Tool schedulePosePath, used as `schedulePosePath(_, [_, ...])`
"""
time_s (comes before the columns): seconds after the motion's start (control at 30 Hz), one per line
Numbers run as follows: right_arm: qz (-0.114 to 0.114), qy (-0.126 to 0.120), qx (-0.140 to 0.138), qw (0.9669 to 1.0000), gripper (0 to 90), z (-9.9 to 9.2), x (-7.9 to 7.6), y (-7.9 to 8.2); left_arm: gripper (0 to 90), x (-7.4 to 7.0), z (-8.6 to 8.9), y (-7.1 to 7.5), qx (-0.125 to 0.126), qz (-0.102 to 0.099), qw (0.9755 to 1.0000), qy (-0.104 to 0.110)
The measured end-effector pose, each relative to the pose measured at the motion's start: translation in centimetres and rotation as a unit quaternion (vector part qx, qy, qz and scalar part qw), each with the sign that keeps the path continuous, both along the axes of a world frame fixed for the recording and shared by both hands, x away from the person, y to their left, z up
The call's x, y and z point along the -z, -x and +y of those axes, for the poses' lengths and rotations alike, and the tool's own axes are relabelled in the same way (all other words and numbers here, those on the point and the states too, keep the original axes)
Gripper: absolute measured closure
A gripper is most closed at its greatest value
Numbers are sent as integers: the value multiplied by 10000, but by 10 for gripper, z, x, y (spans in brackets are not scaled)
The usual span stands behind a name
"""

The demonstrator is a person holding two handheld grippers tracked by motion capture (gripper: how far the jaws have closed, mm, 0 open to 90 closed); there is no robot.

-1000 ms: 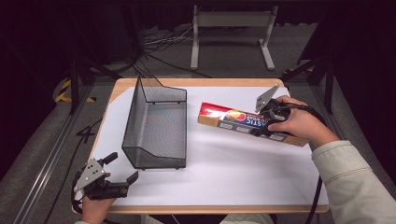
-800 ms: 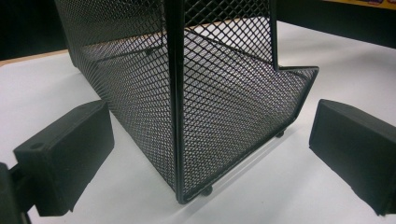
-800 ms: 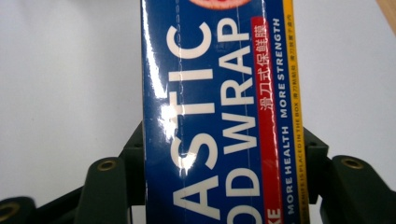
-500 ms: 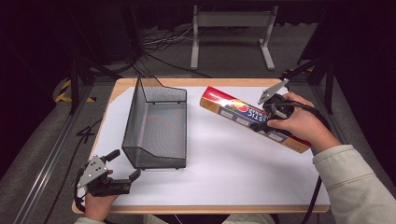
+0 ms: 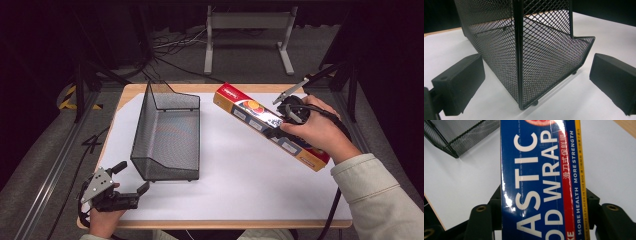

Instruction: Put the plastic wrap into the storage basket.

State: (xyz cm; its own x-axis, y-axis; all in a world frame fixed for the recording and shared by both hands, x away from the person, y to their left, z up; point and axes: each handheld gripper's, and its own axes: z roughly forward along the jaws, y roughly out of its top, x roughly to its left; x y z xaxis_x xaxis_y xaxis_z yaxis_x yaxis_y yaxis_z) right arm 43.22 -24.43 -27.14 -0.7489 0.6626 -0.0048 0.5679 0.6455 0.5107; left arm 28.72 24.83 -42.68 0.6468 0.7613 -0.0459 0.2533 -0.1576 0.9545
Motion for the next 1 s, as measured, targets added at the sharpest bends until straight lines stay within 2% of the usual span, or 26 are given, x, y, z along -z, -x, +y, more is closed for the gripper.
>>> schedulePosePath(0.2, [-1, 77, 258, 9996, 412, 21, -10, -1, 7, 0, 6, 7, -78, -26, 10000, 23])
schedulePosePath(0.33, [-25, 221, 371, 9991, 412, 38, -15, -2, 7, 0, 9, 10, -128, -33, 9999, 26])
schedulePosePath(0.37, [-25, 221, 371, 9991, 412, 38, -15, -2, 7, 0, 9, 10, -128, -33, 9999, 26])
schedulePosePath(0.53, [-51, 177, 455, 9988, 412, 65, -20, -4, 7, 0, 12, 14, -190, -37, 9998, 38])
schedulePosePath(0.7, [32, 218, 698, 9973, 412, 84, -25, -6, 7, 0, 14, 16, -217, -29, 9997, 82])
schedulePosePath(0.8, [46, 235, 748, 9969, 411, 93, -25, -9, 7, 0, 14, 17, -217, -45, 9997, 97])
schedulePosePath(1.0, [228, 140, 1007, 9946, 410, 110, -25, -16, 7, 0, 13, 15, -194, -68, 9998, 79])
